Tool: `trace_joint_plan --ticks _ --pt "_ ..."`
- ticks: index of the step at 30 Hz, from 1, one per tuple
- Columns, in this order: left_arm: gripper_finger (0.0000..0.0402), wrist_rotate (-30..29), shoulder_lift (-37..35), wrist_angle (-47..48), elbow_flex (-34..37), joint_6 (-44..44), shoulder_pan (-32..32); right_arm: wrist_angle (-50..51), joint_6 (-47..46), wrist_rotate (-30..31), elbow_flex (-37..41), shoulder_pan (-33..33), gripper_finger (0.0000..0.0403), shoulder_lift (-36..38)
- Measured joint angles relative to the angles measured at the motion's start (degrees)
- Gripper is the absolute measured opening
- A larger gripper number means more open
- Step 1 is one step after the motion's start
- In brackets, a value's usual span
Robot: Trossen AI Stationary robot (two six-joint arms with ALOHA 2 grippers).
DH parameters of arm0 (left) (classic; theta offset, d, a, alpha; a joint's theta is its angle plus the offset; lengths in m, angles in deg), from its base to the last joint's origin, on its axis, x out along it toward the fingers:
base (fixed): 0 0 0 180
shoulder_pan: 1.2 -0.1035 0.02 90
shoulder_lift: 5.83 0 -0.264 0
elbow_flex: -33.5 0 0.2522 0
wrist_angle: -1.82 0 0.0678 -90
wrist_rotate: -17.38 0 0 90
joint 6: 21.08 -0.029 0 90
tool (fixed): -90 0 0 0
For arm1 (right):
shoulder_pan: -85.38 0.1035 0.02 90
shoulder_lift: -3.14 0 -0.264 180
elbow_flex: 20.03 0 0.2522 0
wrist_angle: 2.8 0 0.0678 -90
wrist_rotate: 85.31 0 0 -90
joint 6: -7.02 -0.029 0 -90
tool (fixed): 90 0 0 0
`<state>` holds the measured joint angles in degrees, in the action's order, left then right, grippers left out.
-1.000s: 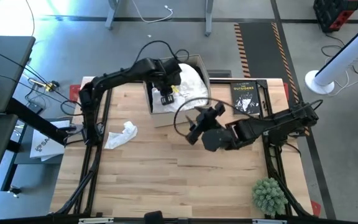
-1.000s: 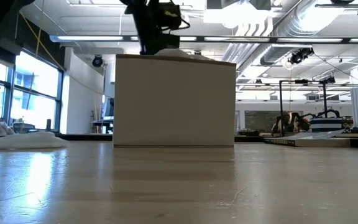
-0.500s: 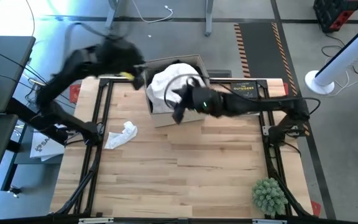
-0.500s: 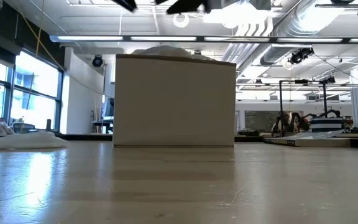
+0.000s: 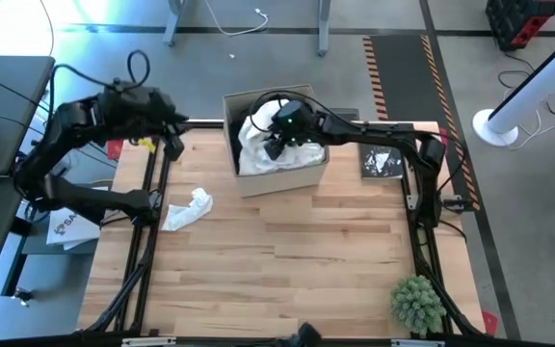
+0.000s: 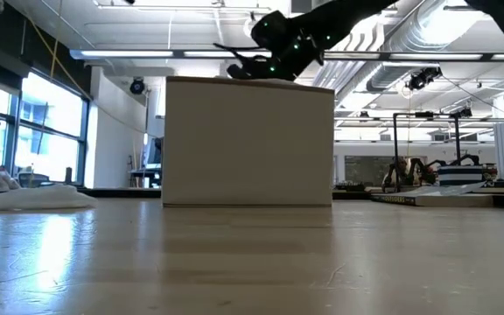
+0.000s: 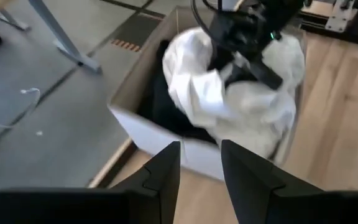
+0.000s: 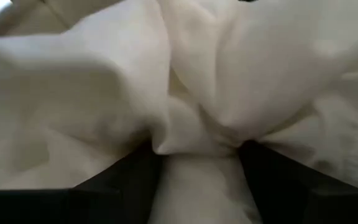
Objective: Sort clothes
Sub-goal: Put the white shorts into the laundry bin, then put the white sock into the laundry bin
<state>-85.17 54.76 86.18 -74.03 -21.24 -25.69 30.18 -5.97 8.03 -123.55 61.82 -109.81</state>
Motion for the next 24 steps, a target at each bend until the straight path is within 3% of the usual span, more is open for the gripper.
trace_joint_plan --ticks 6,13,24 --pt "0.0115 -0.03 -7.16 -4.38 14.74 5.86 1.99 2.9 0.06 4.61 -0.01 -1.04 0.0224 -2.18" --pt "0.0115 -0.19 -12.01 -8.84 31.55 14.02 5.68 4.76 -2.15 5.83 0.92 0.4 0.0224 6.02" --pt "0.0115 2.7 -7.81 -10.42 48.88 26.01 10.04 4.48 -0.49 7.28 0.8 9.18 0.0224 19.81"
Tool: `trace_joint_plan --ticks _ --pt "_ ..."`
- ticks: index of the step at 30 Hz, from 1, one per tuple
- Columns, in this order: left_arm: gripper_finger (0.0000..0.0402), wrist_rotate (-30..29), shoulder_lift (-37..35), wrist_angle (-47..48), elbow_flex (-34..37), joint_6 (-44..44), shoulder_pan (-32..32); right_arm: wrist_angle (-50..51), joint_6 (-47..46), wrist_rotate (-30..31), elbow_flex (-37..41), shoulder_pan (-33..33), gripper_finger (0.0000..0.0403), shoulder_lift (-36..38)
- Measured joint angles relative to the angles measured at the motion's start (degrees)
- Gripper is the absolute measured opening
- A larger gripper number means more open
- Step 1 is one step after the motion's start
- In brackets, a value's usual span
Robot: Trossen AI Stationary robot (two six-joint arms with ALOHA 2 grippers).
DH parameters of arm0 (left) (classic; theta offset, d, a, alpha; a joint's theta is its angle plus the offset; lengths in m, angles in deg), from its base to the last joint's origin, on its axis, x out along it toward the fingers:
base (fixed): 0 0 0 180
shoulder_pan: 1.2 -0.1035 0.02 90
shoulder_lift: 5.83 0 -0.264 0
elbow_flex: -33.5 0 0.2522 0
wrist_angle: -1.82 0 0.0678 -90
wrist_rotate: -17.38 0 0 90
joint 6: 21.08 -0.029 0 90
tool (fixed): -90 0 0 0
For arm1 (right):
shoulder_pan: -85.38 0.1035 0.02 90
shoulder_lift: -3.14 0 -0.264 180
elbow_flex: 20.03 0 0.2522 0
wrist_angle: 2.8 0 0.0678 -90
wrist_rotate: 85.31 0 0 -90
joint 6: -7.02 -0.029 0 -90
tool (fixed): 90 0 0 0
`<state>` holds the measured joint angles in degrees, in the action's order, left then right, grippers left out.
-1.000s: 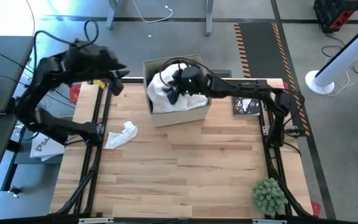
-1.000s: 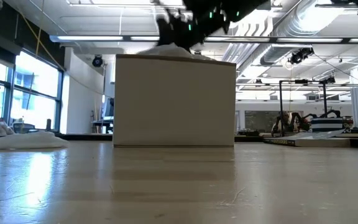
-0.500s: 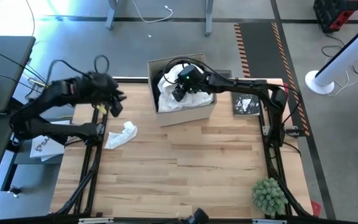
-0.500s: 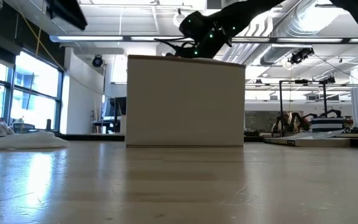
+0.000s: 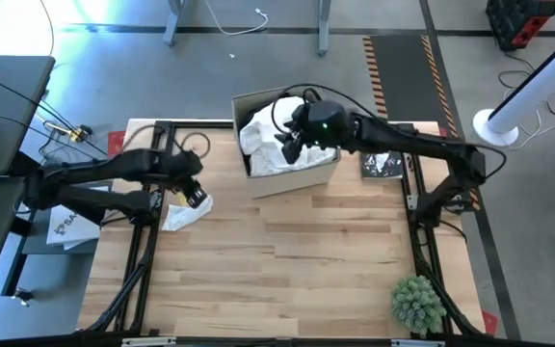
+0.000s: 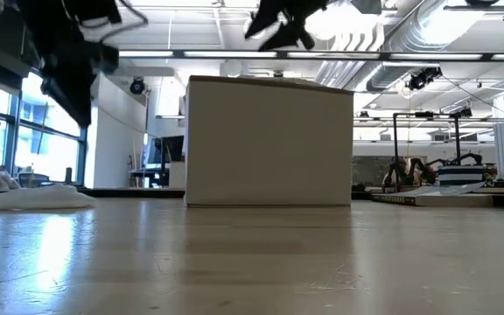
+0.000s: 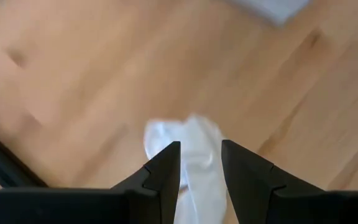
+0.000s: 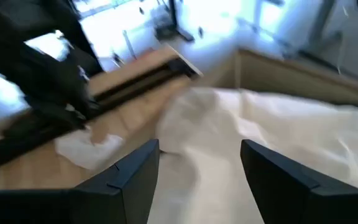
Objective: Sort clothes
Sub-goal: Put the white sock into the laundry bin
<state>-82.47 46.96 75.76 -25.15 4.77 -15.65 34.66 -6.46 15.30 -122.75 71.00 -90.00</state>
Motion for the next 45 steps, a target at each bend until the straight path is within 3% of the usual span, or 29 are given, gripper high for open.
trace_joint_plan --ticks 10,16,20,25,27,33,37,40,45 --pt "0.0115 6.41 13.36 -0.99 8.0 6.04 0.06 -5.24 6.09 3.39 -0.12 11.66 0.0224 1.13" --pt "0.0115 9.83 21.66 -10.71 10.07 2.45 0.06 -5.2 6.47 3.45 -0.12 16.72 0.0224 1.15" --pt "0.0105 9.12 26.57 -14.49 9.98 -2.16 0.06 -4.41 6.47 3.65 -0.12 19.95 0.0224 1.15" --pt "0.0022 9.87 28.25 -14.11 8.91 -5.85 0.65 -1.14 5.83 12.9 -0.13 25.52 0.0224 1.18" --pt "0.0013 8.29 27.22 -11.99 7.58 -7.01 1.27 1.76 4.16 19.04 -0.14 27.9 0.0224 1.19" --pt "0.0005 3.55 20.35 -2.54 -4.41 -10.08 1.64 13.14 -7.35 41.1 -0.18 35.2 0.0224 1.22" --pt "0.0005 -2.37 16.71 0.05 -17.78 -13.41 1.26 20.0 -15.9 53.89 -0.2 39.51 0.0224 1.24" --pt "0.0005 -5.8 16.65 -0.56 -28.86 -17.42 0.37 21.96 -19.1 59.24 -0.23 41.85 0.0224 1.42" --pt "0.0004 -3.85 20.87 -10.43 -44.01 -28.5 -4.48 21.92 -20.03 62.97 -0.23 42.91 0.0224 1.44"
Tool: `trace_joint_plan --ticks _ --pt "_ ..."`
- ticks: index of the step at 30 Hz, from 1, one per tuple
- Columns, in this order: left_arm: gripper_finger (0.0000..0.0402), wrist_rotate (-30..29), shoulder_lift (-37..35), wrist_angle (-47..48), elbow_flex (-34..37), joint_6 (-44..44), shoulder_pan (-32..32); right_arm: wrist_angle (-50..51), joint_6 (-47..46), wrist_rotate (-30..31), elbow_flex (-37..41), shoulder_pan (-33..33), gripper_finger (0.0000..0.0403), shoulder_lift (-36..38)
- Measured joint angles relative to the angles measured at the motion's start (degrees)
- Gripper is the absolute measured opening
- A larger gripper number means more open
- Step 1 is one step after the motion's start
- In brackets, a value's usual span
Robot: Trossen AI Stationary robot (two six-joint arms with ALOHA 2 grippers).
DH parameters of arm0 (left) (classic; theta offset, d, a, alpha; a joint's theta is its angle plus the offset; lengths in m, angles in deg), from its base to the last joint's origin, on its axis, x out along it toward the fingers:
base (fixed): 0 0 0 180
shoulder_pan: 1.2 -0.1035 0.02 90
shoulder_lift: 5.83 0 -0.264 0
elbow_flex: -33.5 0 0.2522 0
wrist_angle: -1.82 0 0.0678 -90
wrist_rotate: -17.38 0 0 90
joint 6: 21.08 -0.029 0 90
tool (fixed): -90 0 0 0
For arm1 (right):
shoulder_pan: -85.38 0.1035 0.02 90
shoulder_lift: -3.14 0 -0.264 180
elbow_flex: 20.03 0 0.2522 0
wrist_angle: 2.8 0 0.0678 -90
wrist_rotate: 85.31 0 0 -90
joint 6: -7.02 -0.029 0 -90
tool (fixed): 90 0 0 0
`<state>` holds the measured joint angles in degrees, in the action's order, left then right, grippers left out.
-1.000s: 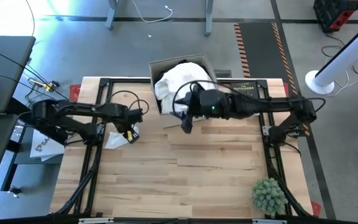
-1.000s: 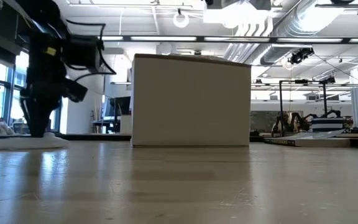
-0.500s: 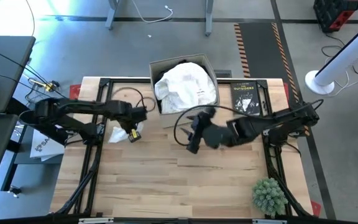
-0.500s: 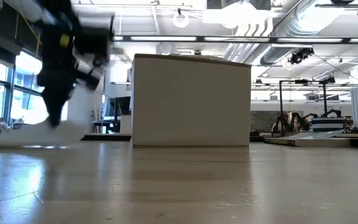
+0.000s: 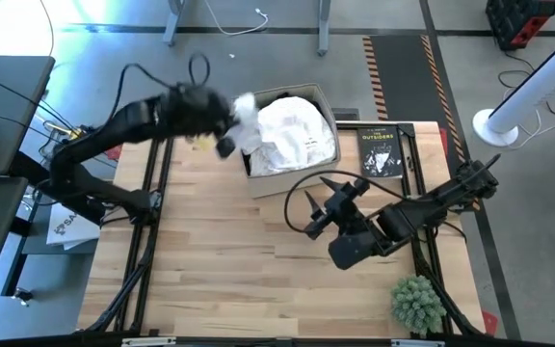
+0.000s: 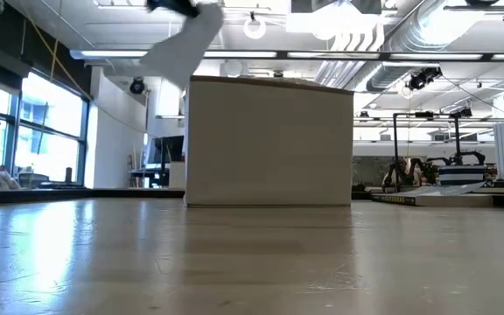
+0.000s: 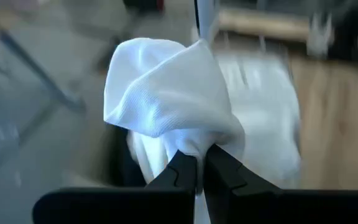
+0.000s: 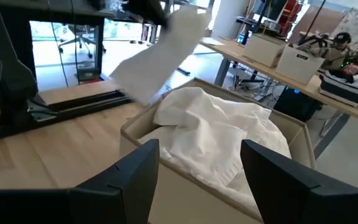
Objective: Sort clothes
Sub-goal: Put the white sock into the laundry bin
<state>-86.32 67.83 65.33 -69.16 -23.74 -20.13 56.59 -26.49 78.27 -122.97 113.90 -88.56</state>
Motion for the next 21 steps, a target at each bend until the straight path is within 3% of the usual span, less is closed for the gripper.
trace_joint_plan --ticks 5,8,16,21 --pt "0.0004 4.55 7.28 -12.67 -6.32 -7.29 -6.14 0.02 -1.1 -0.14 0.0 -0.55 0.0224 0.0" --pt "0.0004 6.3 12.78 -15.27 -6.94 -7.97 -9.41 0.02 -1.42 -0.69 0.0 -0.78 0.0224 0.0" --pt "0.0029 5.38 28.78 -1.75 -6.8 -7.52 -12.58 0.03 -2.14 -2.27 0.0 -1.45 0.0224 0.0" --pt "0.0073 3.96 32.31 2.37 -6.85 -9.56 -13.43 -0.04 -4.22 -8.28 0.0 -5.83 0.0224 0.0"
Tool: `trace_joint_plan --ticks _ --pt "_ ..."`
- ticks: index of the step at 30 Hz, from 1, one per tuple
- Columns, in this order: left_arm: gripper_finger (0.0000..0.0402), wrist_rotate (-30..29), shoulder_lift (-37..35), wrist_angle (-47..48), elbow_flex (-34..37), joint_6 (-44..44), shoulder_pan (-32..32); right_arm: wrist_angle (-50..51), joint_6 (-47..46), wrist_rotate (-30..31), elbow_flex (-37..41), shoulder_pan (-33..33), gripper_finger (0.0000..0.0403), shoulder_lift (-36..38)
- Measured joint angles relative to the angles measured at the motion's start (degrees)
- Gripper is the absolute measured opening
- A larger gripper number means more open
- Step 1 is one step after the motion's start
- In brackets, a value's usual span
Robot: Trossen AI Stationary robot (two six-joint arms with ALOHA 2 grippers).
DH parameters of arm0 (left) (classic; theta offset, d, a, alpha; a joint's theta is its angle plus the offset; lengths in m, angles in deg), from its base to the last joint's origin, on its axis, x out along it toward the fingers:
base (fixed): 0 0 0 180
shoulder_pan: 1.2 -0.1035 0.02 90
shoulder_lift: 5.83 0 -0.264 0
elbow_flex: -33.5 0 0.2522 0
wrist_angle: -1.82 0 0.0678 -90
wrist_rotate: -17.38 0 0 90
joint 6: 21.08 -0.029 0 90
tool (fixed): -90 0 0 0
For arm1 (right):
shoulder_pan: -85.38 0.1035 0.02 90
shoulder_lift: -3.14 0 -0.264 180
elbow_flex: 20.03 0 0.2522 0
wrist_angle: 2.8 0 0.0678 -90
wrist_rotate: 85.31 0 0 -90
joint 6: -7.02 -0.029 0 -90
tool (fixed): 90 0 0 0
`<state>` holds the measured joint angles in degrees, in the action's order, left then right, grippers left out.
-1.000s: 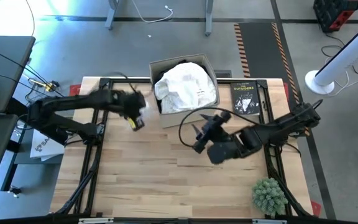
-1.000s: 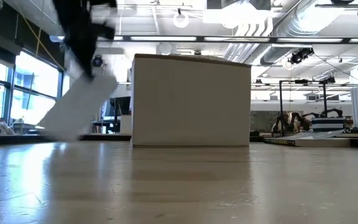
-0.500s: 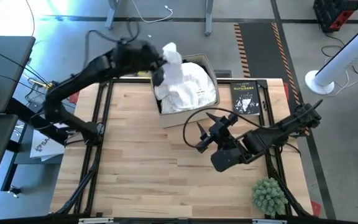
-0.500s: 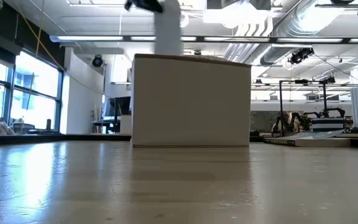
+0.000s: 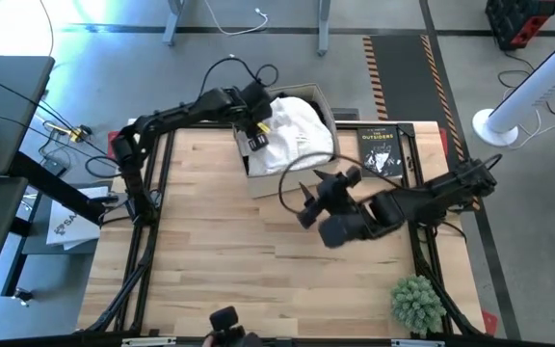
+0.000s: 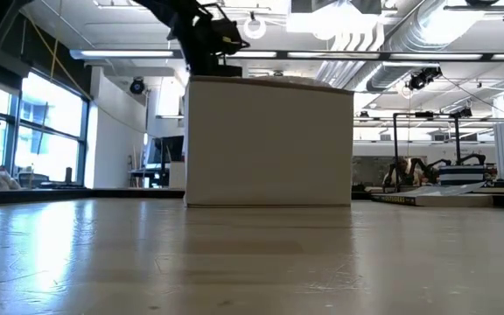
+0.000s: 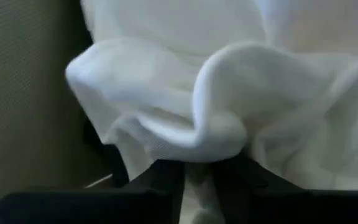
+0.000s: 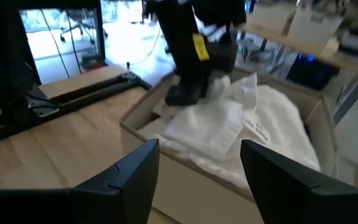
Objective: Sort clothes
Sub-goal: Put the white sock into the laundry bin
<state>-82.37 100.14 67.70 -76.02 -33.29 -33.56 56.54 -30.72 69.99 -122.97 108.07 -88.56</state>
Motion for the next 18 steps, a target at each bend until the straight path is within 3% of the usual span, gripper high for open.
trace_joint_plan --ticks 5,8,13,18 --pt "0.0113 0.21 -4.08 1.35 -1.73 -0.26 0.29 -1.16 2.5 -6.53 0.0 -8.54 0.0224 0.0" --pt "0.0126 0.19 -9.09 0.98 -2.68 -0.07 0.8 -4.9 8.57 -11.32 0.0 -15.52 0.0224 0.0" --pt "0.013 0.21 -17.16 0.38 -2.66 1.6 1.05 -19.94 20.72 -35.8 0.0 -29.37 0.0224 -1.28" --pt "0.0131 -1.2 -24.25 0.34 -2.58 2.43 0.92 -36.2 24.74 -52.84 -0.09 -39.53 0.0224 -7.01"
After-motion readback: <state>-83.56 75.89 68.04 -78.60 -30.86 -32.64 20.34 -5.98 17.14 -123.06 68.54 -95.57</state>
